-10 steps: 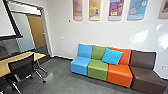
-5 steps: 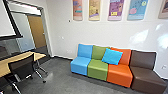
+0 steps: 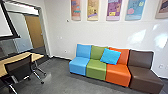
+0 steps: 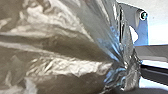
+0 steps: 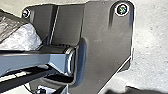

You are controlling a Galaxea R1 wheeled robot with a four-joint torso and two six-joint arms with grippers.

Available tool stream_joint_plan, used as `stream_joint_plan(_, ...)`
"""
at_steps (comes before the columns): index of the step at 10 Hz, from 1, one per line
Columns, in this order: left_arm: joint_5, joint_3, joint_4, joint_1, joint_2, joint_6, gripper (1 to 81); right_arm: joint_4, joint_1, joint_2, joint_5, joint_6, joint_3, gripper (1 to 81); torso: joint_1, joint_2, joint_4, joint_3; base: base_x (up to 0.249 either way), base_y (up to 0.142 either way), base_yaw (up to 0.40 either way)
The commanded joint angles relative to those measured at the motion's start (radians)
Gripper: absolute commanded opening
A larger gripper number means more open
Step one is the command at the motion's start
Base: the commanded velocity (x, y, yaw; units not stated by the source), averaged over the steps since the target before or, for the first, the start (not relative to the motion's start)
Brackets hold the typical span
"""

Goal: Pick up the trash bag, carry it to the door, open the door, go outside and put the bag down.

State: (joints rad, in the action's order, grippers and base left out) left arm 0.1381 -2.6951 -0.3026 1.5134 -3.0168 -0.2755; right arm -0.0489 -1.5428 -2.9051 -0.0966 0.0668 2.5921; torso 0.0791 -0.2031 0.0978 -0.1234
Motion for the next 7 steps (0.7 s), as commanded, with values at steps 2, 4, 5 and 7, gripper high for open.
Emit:
stream_joint_plan(2, 0.08, 0.008, 0.028, -0.048, -0.004, -0.008, 1.0, -0.008, 0.045, -0.001, -0.06, -0.004, 0.0, 81.1, 0.0, 0.0, 0.0, 0.0, 0.0, 0.0, -0.139)
stream_joint_plan(4, 0.081, 0.008, 0.04, -0.048, -0.01, -0.008, 1.0, -0.009, 0.045, -0.001, -0.058, -0.004, 0.0, 81.1, 0.0, 0.0, 0.0, 0.0, 0.0, 0.0, -0.161)
stream_joint_plan(5, 0.081, 0.008, 0.043, -0.048, -0.013, -0.008, 1.0, -0.009, 0.045, -0.002, -0.058, -0.004, 0.002, 81.1, 0.0, 0.0, 0.0, 0.0, 0.0, 0.0, -0.167)
stream_joint_plan(7, 0.08, 0.004, 0.051, -0.048, -0.016, -0.008, 1.0, -0.011, 0.045, -0.01, -0.06, -0.004, 0.003, 81.1, 0.0, 0.0, 0.0, 0.0, 0.0, 0.0, -0.172)
